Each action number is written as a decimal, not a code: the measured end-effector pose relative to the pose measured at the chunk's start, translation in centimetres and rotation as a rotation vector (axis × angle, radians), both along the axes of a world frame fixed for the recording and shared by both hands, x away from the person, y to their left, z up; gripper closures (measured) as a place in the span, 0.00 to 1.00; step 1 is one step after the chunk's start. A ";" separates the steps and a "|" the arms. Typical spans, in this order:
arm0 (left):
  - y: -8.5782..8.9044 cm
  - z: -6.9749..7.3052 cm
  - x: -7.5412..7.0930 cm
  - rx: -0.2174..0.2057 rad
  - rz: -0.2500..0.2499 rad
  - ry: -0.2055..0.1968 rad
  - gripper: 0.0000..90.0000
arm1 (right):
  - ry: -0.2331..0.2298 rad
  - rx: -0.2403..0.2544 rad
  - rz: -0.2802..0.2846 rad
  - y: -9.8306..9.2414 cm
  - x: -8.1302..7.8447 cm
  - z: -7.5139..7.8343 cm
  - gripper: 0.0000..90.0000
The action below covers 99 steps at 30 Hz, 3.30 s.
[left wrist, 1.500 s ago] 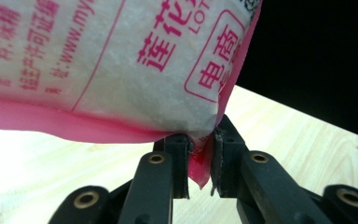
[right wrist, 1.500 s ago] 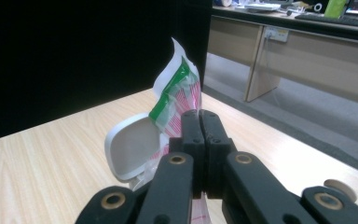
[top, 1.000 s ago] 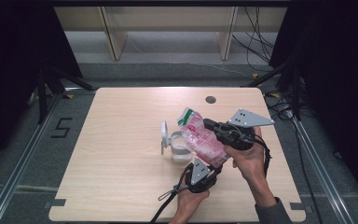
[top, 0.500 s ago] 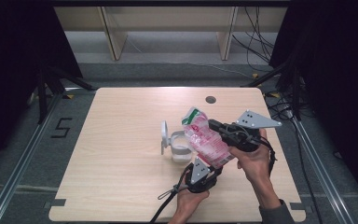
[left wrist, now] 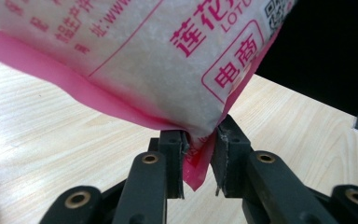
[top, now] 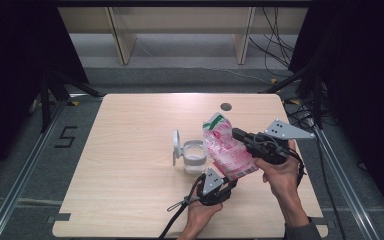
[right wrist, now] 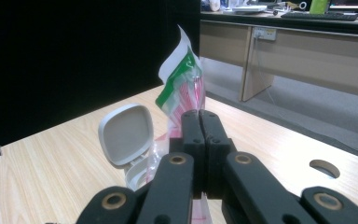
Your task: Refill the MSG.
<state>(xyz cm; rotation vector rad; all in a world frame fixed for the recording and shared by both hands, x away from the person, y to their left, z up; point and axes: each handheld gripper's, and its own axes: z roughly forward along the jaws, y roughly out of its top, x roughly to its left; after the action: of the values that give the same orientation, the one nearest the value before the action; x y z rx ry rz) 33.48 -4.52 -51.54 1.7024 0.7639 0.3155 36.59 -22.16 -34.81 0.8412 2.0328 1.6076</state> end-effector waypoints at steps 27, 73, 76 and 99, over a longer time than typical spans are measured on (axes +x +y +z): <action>-0.1 -0.2 -0.3 0.040 -0.046 0.066 0.77 | 0.036 0.013 -0.050 -1.8 -1.2 -1.1 1.00; 1.3 1.4 -1.1 0.058 -0.059 0.060 0.70 | 0.092 0.017 -0.167 -6.1 0.2 -4.9 1.00; 1.8 1.7 -1.4 0.055 -0.049 0.042 0.69 | 0.088 0.019 -0.172 -6.6 0.4 -5.2 1.00; 5.9 1.9 -1.7 0.032 0.017 0.032 0.68 | 0.170 0.014 -0.252 -8.7 1.9 -7.9 1.00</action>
<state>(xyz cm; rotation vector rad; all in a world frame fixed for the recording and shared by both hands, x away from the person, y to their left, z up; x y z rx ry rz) 31.83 1.38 -49.68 1.7359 0.8009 0.3140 38.46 -30.87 -42.69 1.2229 1.9354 1.4550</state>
